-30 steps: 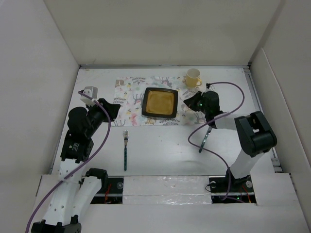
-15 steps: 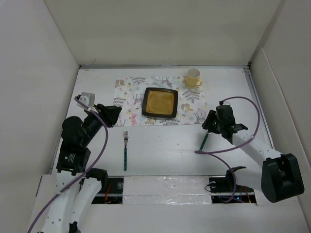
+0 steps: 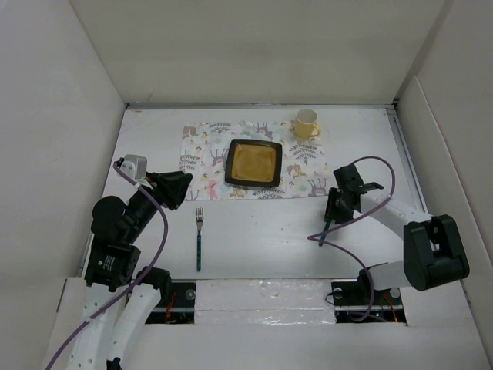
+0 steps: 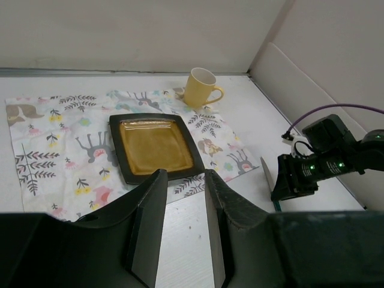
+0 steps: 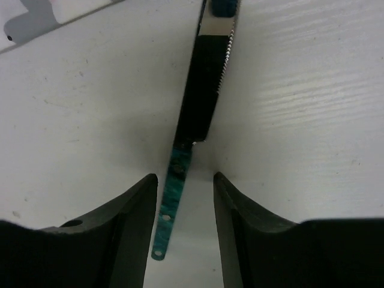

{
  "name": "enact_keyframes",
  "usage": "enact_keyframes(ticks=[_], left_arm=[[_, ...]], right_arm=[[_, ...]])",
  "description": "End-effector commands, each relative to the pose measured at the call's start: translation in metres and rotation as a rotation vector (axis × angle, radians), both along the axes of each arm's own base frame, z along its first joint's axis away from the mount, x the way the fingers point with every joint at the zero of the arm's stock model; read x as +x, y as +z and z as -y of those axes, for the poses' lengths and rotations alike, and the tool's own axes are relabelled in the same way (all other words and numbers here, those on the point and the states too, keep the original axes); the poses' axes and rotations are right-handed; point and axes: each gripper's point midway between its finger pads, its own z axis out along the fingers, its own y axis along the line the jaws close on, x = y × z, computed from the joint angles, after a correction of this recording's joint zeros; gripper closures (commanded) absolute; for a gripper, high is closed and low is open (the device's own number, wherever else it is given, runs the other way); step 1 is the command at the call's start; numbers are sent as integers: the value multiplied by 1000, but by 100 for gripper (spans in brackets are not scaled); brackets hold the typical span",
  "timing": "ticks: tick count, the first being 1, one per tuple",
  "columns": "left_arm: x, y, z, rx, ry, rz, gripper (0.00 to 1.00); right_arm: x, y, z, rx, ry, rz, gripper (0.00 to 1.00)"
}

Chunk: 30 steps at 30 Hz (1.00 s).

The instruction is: Set the dinner table for one person

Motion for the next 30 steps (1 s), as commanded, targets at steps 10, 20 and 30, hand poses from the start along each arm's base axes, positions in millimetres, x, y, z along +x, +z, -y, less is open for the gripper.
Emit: enact_keyframes(ticks=[10,20,30], left_arm=[[-6,22,-1,-2,1,71,71],[-6,20,1,4,-8,63,71],[4,10,-1,5,22,23,64]], right_arm=[[-19,-8,-8,-55,57,-177,88],[-8,57,-11,-85,66,80,100],[80,107,-111,-10,400,323,100]])
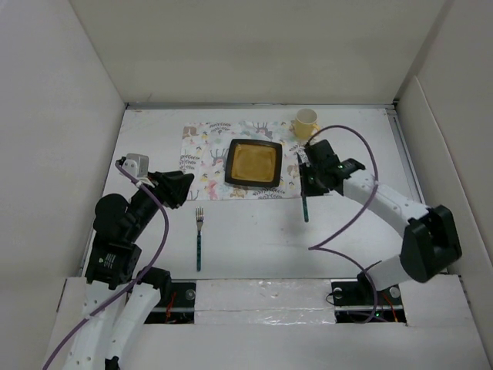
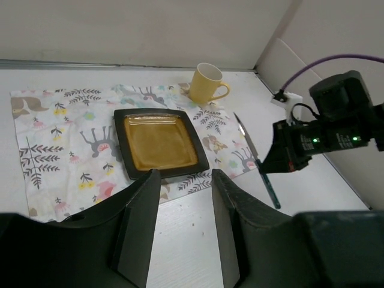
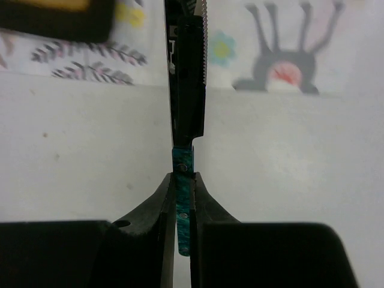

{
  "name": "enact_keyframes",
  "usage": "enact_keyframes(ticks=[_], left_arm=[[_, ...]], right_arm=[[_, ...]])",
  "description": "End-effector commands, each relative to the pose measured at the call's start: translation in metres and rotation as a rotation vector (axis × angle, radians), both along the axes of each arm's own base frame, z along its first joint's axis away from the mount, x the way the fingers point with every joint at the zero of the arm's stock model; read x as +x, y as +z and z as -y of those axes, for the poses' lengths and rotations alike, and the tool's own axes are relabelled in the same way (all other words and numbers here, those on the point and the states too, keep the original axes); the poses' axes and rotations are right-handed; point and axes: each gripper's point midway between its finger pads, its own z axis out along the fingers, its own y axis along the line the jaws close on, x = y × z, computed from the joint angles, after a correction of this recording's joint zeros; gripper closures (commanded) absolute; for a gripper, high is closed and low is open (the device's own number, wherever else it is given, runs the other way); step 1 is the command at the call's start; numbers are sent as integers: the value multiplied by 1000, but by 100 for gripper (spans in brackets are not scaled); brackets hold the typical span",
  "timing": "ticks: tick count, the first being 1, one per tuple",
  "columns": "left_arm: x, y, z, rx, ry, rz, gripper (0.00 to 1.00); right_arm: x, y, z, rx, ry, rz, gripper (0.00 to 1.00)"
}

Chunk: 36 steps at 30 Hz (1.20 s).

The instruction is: Set the dinner table for one person

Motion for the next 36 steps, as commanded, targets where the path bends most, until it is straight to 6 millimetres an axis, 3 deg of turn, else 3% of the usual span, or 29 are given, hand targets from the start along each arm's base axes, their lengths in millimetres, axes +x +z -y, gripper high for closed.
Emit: enact_keyframes(ticks=[1,2,4,5,8,9,10,13,15,16,17,20,27,29,30,31,32,33,34,36], left_arm=[[5,12,-4,-2,33,31,63],[7,10,-6,-1,43,22,63],[10,7,-9,-2,69,9,62],[12,6,-11,-2,82,8,62],[18,1,-17,-3,126,-15,61],[18,1,-17,-3,126,-15,61],[19,-1,-17,0,126,-20,61],[23,-5,-16,6,131,-39,61],[25,-7,-15,9,128,-48,61],[26,-9,-15,11,128,-54,61],[27,-10,-16,10,133,-56,60],[31,-15,-17,18,148,-79,60],[42,-31,-20,40,182,-141,58],[46,-34,-23,44,203,-153,56],[49,-38,-24,53,211,-166,56],[50,-41,-25,56,220,-181,55],[51,-43,-26,60,223,-186,54],[55,-47,-25,67,226,-200,53],[57,-49,-28,72,246,-208,52],[62,-55,-33,87,276,-232,51]], right_arm=[[47,18,-40,8,147,135,100],[57,2,-47,-6,155,99,100],[87,10,-56,14,163,149,100],[96,-5,-62,24,176,121,100],[139,-6,-57,33,125,134,100],[139,-18,-57,23,125,110,100],[154,-13,-49,40,81,129,100],[173,-22,-48,115,68,122,100],[180,-28,-47,121,63,114,100],[182,-42,-47,108,62,87,100],[190,-37,-46,94,54,104,100],[202,-48,-40,94,36,92,100],[202,-67,-37,81,3,62,96],[203,-65,-33,89,-16,74,83],[206,-52,-36,115,-21,111,77],[203,-52,-35,119,-20,112,63],[202,-46,-36,132,-19,124,56],[204,-25,-39,156,-11,170,52],[197,-23,-39,169,-4,169,48],[192,15,-42,225,9,253,45]])
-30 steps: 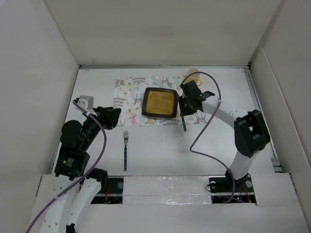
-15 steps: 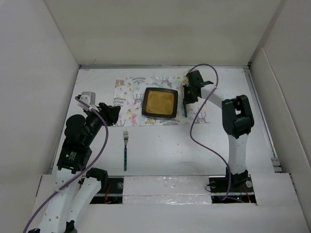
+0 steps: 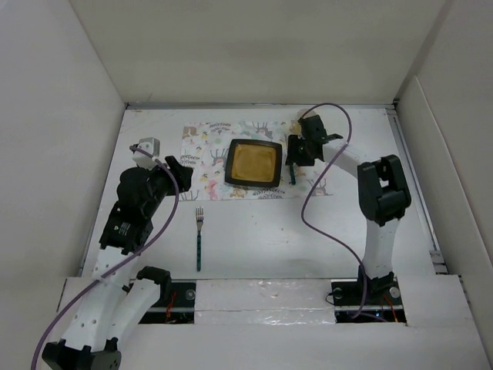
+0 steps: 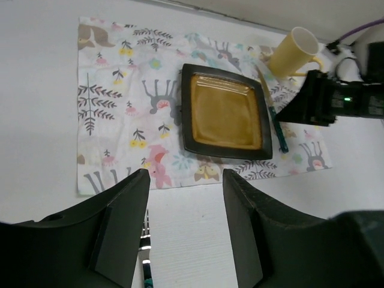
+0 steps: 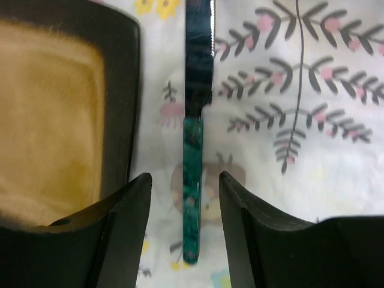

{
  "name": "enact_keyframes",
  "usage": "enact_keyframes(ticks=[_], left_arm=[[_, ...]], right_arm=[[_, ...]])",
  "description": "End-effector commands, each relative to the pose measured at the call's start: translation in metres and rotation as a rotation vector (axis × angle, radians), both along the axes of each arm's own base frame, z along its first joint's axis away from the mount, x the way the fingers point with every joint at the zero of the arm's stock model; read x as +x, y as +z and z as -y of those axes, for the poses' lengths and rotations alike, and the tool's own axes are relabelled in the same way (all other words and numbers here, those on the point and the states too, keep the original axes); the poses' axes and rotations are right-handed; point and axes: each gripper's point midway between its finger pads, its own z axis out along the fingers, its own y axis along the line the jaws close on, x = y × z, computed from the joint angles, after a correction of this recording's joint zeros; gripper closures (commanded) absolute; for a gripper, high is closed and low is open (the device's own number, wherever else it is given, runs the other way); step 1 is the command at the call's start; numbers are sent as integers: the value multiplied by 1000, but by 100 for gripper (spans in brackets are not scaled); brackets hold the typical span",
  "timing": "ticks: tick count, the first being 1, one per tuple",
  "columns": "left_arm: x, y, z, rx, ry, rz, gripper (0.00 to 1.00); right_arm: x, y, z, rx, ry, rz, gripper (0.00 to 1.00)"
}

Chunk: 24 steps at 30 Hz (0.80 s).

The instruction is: Set the dinner table for one person

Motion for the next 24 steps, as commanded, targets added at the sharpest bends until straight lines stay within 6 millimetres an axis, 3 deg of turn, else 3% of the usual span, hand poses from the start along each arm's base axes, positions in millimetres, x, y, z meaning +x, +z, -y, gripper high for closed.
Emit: enact_keyframes(ticks=[1,2,3,4,5,6,7,8,9,11,13,16,18,23,24], left_arm=[[10,2,-8,20,57,-8,51],[13,-3,-13,32,90,-24,51],[17,-13,-13,41,96,-52,51],[18,-19,-15,45,108,-76,52],[19,-26,-13,48,106,-106,54],[22,-38,-11,55,99,-154,56],[19,-48,-7,53,80,-202,58],[15,-58,2,38,36,-253,62],[12,-70,12,8,6,-326,65],[-3,-90,18,-31,2,-466,70],[-17,-107,24,-34,-30,-589,69],[-33,-133,15,-2,21,-733,62],[-47,-149,10,15,52,-832,59],[-77,-176,0,86,66,-1001,50],[-87,-193,-6,126,77,-1065,49]], right_arm=[[9,90,-8,128,4,227,45],[-7,83,-8,135,15,216,45],[-11,99,-14,168,16,272,45],[-23,128,-14,200,17,342,50],[-51,104,-16,199,30,309,61],[-56,121,-22,248,44,390,76],[-72,146,-24,288,65,462,100],[-85,149,-26,302,81,481,100],[-105,133,-29,292,103,463,100],[-123,151,-26,302,106,529,100],[-134,148,-23,292,113,533,99],[-143,150,-23,316,126,534,81],[-150,150,-34,356,178,532,73],[-154,139,-43,383,217,492,69],[-157,139,-47,401,241,484,69]])
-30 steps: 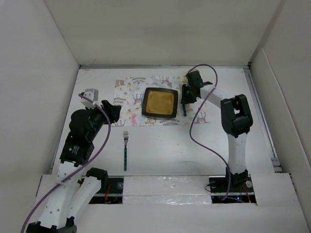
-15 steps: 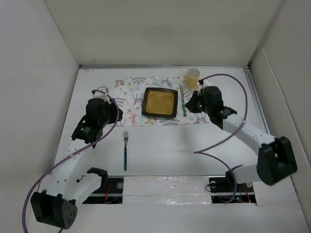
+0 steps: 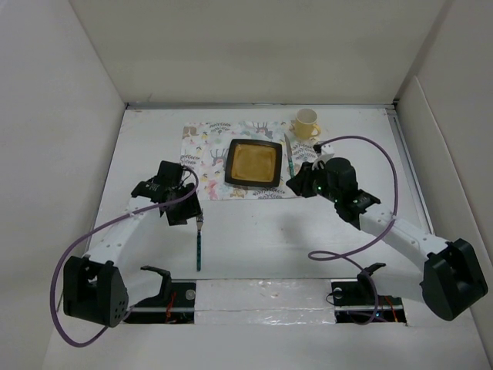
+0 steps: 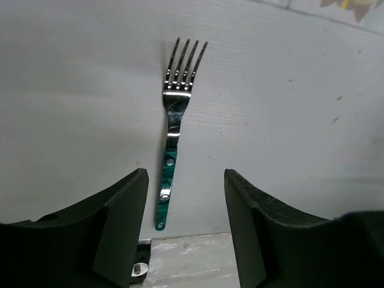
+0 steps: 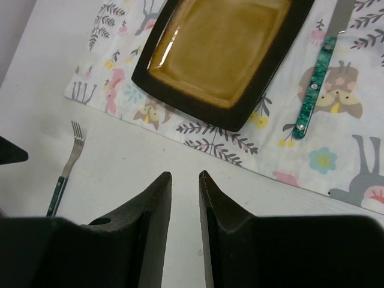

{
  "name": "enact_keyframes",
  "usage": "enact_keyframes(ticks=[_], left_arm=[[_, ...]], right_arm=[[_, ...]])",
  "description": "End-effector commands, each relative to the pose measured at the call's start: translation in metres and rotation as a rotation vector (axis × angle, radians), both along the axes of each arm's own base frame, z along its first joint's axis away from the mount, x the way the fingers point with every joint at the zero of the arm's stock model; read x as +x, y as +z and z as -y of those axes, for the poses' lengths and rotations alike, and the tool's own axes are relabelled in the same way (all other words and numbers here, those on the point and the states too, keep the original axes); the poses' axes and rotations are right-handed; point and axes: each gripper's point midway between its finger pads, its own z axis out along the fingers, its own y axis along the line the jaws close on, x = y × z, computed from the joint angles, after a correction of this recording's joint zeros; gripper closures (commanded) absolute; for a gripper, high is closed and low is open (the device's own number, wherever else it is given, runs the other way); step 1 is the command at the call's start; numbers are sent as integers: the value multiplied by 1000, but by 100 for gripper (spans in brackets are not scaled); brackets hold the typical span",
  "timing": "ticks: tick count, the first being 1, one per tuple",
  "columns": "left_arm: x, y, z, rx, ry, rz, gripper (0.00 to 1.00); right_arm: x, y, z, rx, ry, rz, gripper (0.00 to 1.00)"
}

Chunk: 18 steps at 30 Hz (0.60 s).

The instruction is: Set the dinner table for one person

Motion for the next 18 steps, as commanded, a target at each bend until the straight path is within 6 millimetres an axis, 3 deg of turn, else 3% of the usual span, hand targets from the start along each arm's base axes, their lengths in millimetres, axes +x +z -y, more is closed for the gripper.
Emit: enact_keyframes(ticks=[1,12,18], left_arm=[[-34,-27,-12,68,-18,-176,49],[-42,-59,-8,95,-66,-359,45],[-33,-63,-5,121,-78,-350,46]], right_arm=[[1,17,-14,68,65,54,68],[1,27,-4,83,56,76,65],[1,23,-4,90,65,64,64]])
